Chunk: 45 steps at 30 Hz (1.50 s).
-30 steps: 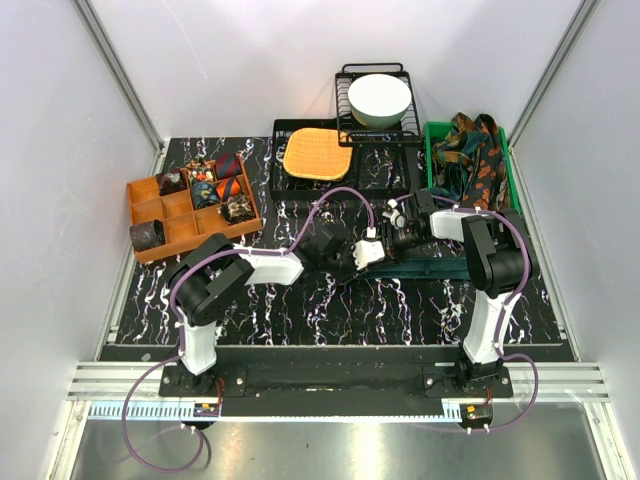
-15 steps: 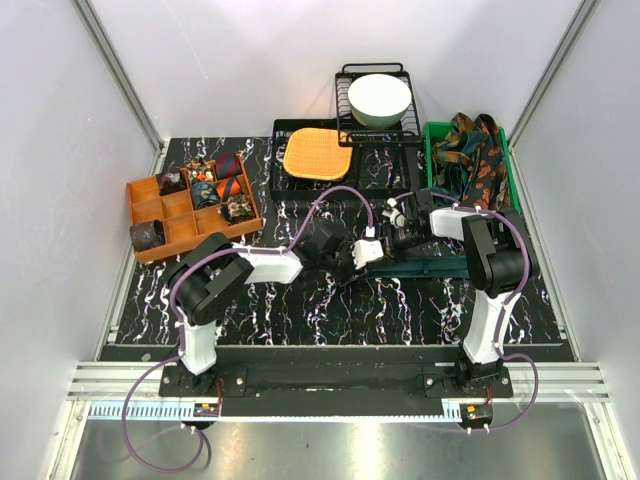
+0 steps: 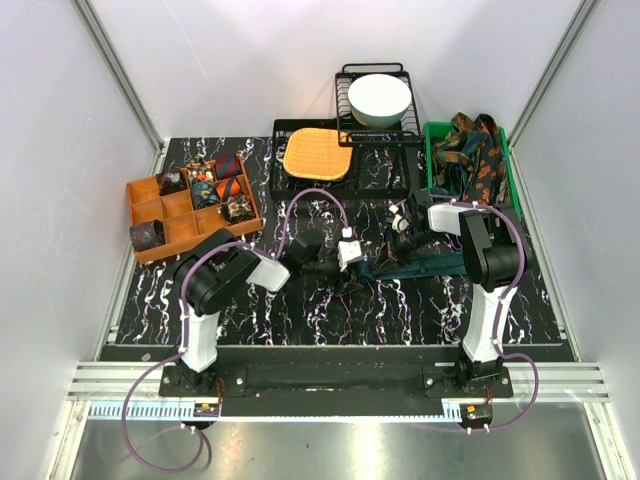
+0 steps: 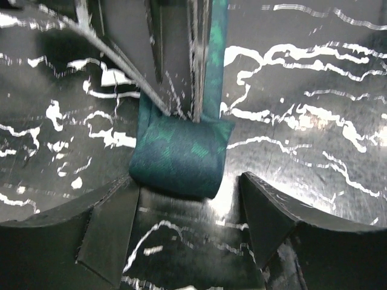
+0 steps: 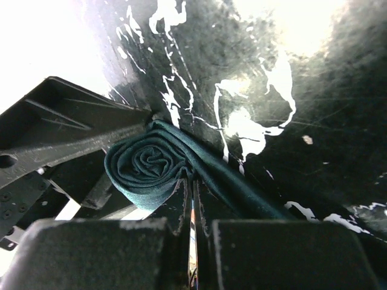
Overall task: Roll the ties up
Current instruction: Roll the tie at the center of the board.
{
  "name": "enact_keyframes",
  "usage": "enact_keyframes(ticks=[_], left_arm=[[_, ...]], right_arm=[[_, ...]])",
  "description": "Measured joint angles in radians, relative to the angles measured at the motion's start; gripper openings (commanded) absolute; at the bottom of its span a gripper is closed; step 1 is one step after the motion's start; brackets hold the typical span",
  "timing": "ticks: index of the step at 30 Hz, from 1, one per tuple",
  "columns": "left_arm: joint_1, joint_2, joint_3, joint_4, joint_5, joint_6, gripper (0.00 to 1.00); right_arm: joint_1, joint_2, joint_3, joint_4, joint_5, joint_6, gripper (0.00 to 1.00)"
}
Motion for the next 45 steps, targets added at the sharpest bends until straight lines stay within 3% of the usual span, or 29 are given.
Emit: enact_keyframes(ticks=[9, 16, 21, 25, 33, 34, 40, 45], left_arm=[[0.002, 0.102, 0.002, 0.236, 0.031, -0.072, 0.71], [-0.003, 0.118, 0.019, 0.242, 0.039, -0.069, 0.73], [-0.004, 0.109, 0.035, 0.196, 0.059, -0.021, 0.69], [-0.004, 0.107, 0.068, 0.132, 0.086, 0.011, 0.61], [-0.007, 0.107, 0.137, -0.005, 0.124, 0.071, 0.28], [-0.007, 0.107, 0.138, -0.010, 0.127, 0.077, 0.25], [-0.006, 0.106, 0.134, -0.010, 0.130, 0.085, 0.17], [-0.006, 0.104, 0.110, 0.024, 0.132, 0.085, 0.17]], right_arm=[[0.000, 0.017, 0.024, -0.043, 0.002, -0.010, 0.00], [0.000, 0.021, 0.032, -0.054, 0.002, -0.030, 0.00], [0.000, 0.029, 0.047, -0.076, 0.002, -0.061, 0.00], [0.003, 0.035, 0.058, -0.092, 0.001, -0.079, 0.00], [0.005, 0.037, 0.064, -0.099, 0.002, -0.095, 0.00], [0.005, 0.037, 0.064, -0.101, 0.002, -0.095, 0.04], [-0.006, 0.027, 0.069, -0.117, 0.003, -0.098, 0.19], [-0.064, -0.002, 0.069, -0.122, 0.012, -0.105, 0.18]])
